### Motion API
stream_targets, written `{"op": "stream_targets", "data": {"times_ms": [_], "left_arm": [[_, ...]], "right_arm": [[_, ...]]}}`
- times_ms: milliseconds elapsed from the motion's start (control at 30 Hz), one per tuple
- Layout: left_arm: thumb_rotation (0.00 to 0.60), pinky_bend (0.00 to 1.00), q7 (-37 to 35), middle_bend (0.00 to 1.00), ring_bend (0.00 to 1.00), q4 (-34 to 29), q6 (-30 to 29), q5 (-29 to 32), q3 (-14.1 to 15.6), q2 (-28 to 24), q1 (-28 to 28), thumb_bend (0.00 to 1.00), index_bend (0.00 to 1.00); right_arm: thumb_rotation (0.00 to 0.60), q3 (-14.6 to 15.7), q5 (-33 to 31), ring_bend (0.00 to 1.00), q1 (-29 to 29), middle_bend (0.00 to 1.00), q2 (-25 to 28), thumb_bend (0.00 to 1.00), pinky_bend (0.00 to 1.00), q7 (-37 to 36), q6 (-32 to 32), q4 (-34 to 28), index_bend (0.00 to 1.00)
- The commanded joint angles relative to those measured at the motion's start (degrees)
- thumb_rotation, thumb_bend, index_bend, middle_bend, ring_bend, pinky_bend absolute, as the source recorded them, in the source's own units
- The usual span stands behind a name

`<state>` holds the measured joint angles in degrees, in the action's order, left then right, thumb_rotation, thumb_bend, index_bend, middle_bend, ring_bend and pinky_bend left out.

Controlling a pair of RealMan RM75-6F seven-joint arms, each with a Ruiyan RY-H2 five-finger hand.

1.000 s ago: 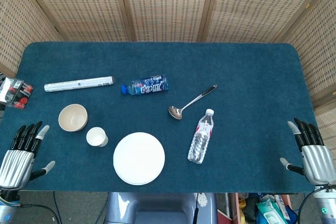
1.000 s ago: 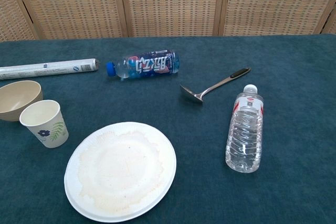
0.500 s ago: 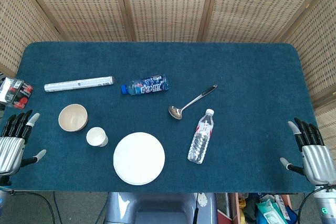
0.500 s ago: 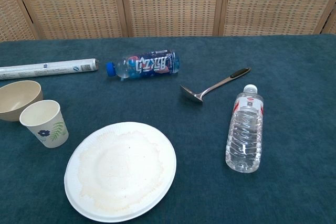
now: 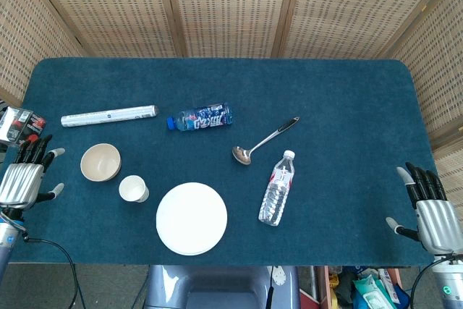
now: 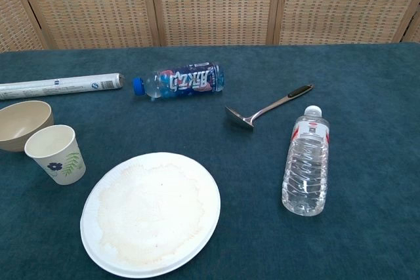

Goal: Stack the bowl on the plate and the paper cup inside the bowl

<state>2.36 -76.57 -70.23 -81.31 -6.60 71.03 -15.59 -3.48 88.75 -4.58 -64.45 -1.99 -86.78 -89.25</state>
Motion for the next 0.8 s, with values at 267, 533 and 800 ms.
{"op": "stream_targets", "data": {"times_ms": [267,533,800], "left_arm": [[0.600,0.00,2.01,0.00,0.00,1.99,3.80,2.14,0.36,2.43,-2.37,0.30,0.30],[0.600,0.00,3.60,0.00,0.00,5.01,5.45,2.56,2.25,5.11,-2.73,0.32,0.34],[0.600,0.00,3.81,0.00,0.00,6.87,6.69,3.39,2.29,6.45,-3.60,0.32,0.36]], "right_arm": [[0.600,-0.07,0.00,0.00,0.06,0.00,0.08,0.14,0.00,-0.38,-0.17,0.09,0.01],[0.600,-0.13,-0.08,0.00,0.17,0.00,0.22,0.14,0.00,-0.94,-0.35,0.18,0.01],[0.600,-0.10,-0.01,0.00,0.17,0.00,0.18,0.14,0.00,-0.86,-0.34,0.19,0.01]]}}
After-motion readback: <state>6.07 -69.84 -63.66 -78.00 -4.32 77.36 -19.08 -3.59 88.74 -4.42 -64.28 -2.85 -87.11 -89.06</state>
